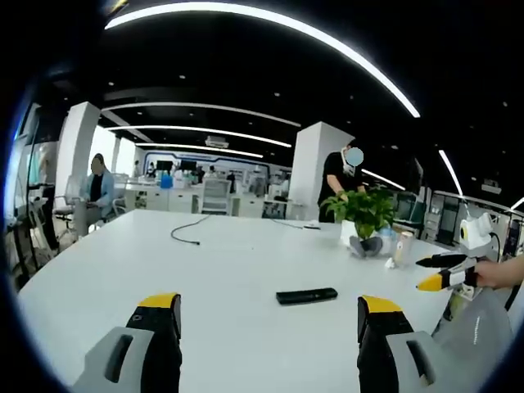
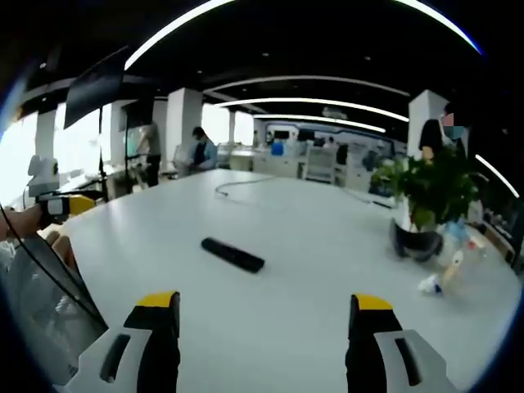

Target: Press the specified remote control buttons in sequence, fully releasing each button before pressing the next.

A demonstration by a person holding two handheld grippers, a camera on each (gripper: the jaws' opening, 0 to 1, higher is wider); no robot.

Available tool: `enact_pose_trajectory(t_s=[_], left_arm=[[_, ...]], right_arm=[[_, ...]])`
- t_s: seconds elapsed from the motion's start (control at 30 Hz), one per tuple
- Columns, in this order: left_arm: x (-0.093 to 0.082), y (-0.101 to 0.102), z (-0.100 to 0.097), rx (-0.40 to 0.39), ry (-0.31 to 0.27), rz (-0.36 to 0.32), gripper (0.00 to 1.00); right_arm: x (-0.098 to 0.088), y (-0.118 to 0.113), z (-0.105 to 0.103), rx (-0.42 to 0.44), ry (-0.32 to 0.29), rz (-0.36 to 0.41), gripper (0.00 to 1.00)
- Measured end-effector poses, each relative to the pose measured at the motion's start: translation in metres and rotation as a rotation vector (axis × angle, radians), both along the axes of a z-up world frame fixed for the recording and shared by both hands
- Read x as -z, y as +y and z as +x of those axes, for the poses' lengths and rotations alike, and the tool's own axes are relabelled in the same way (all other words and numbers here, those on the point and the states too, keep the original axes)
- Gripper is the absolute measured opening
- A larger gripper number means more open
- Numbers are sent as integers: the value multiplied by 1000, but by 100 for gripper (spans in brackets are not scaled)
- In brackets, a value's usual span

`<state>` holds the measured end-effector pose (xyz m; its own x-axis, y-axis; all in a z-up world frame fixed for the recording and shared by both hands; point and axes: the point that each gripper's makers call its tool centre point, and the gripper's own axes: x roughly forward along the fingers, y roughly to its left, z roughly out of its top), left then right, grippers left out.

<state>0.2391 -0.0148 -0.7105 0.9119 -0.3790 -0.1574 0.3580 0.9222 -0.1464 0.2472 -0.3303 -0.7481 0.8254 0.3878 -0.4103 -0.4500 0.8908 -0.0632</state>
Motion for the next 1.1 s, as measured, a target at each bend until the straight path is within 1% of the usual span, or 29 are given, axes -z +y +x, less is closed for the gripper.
enact_pose_trajectory(t_s=[0.07, 0.23, 0.77, 0.97, 1.1], left_arm=[[0, 0, 0, 0, 0, -8, 92], [-1, 0, 0, -1, -1, -13, 92], [1, 1, 0, -9, 2, 1, 92], [-4, 1, 1, -9, -9, -38, 93], [-5, 2, 1, -18, -17, -38, 94]], right_arm=[[0, -1, 0, 3, -1, -9, 83], [-2, -1, 0, 5, -7, -1, 83], [-5, 0, 0, 2, -19, 17, 81], [-6, 0, 1, 1, -23, 18, 80], [-8, -1, 2, 3, -33, 21, 80]])
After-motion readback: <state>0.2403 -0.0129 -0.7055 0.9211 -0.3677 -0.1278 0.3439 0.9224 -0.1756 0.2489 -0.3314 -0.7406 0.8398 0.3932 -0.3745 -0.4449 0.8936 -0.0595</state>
